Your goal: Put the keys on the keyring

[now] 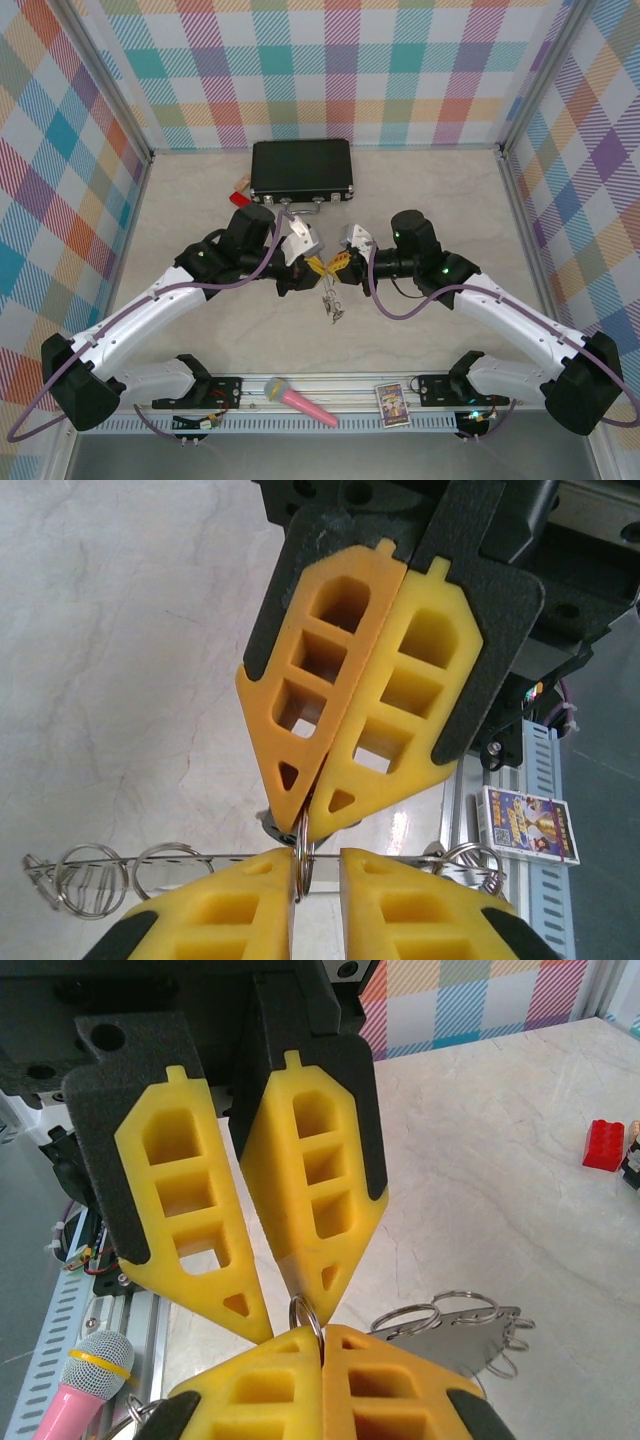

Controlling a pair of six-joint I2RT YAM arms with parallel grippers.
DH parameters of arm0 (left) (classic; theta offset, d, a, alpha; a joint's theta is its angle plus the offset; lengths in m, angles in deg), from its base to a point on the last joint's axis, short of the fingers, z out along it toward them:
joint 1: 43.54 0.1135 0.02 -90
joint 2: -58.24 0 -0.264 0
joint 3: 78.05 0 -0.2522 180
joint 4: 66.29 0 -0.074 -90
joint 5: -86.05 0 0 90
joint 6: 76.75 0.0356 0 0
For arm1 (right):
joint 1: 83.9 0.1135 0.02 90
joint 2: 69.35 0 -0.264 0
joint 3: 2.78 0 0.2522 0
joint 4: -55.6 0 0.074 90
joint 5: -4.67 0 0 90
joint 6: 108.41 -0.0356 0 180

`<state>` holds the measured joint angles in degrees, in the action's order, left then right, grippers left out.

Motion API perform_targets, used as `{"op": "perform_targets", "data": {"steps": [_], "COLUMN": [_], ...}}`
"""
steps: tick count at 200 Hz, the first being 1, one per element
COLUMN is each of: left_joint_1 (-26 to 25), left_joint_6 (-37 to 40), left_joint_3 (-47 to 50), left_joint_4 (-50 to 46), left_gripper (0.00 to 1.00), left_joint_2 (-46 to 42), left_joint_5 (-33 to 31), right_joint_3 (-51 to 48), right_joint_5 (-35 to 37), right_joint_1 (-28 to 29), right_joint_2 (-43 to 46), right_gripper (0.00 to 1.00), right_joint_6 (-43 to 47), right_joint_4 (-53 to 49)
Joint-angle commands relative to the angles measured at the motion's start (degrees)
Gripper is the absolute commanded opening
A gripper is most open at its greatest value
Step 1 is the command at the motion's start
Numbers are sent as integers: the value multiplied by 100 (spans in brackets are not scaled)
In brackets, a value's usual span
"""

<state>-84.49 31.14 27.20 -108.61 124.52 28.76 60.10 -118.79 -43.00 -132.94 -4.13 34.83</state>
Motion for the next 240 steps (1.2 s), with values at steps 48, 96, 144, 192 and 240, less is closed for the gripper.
{"op": "perform_targets", "data": {"steps": [48,96,144,192,240], "left_joint_1": [52,52,52,52,52], "left_joint_6": [10,18,8,-246,-762], "left_joint_3": [-17,-23,13,283,710], "left_joint_4": [130,151,233,844,2178], "left_gripper": [19,14,0,0,0], "left_joint_2": [-13,63,42,-232,-569], "left_joint_5": [36,135,205,153,31], "right_joint_3": [203,204,174,-342,-978], "right_joint_5": [-282,-350,-264,775,1826], "right_joint_1": [49,77,84,76,67], "right_joint_2": [13,5,61,638,1374], "right_gripper": [0,0,0,27,35], "right_joint_6": [110,119,86,-287,-435], "right_joint_4": [120,118,152,793,1443]}}
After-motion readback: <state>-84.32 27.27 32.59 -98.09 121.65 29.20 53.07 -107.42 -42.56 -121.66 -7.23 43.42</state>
